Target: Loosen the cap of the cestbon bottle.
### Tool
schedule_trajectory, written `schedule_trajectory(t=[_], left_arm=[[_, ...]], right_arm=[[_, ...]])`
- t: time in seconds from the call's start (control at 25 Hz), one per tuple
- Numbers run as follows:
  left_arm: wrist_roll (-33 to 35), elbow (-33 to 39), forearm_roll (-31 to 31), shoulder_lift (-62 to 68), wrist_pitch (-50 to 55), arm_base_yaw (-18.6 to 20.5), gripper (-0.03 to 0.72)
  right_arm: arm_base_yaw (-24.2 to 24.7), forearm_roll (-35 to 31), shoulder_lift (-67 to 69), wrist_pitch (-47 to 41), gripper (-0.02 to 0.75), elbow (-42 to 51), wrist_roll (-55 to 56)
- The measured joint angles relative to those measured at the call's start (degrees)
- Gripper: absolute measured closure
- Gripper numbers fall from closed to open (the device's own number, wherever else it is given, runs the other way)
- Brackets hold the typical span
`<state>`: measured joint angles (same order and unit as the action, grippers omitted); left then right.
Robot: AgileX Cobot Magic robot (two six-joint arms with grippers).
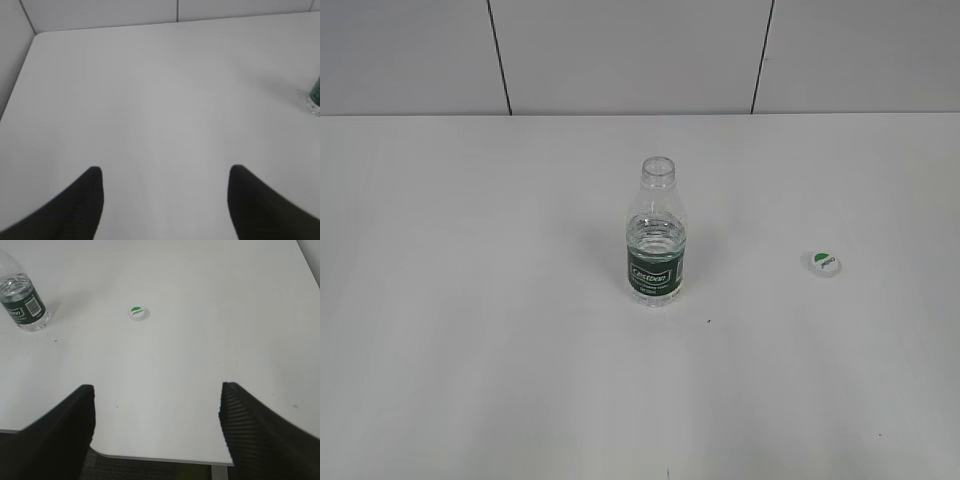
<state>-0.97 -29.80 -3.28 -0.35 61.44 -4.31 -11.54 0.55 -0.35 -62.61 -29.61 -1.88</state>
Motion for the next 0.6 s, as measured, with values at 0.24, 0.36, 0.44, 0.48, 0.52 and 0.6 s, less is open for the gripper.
schedule_trajectory(t=[0.24,0.36,0.44,0.48,0.52,0.6], left_arm=[[0.00,0.00,-0.06,0.00,0.00,5.93,0.216],[0.00,0.00,-0.08,0.00,0.00,7.09,0.216],[0.00,0.00,-0.13,0.00,0.00,7.16,0.216],[0.00,0.00,-0.13,0.00,0.00,7.16,0.216],[0.00,0.00,-0.13,0.00,0.00,7.16,0.216],[0.00,0.00,-0.13,0.00,0.00,7.16,0.216]], right_arm=[[0.00,0.00,0.00,0.00,0.148,0.00,0.00],[0.39,0.00,0.00,0.00,0.148,0.00,0.00],[1.48,0.00,0.00,0.00,0.148,0.00,0.00],[2.26,0.00,0.00,0.00,0.148,0.00,0.00],[3.02,0.00,0.00,0.00,0.148,0.00,0.00],[3.81,0.00,0.00,0.00,0.148,0.00,0.00]])
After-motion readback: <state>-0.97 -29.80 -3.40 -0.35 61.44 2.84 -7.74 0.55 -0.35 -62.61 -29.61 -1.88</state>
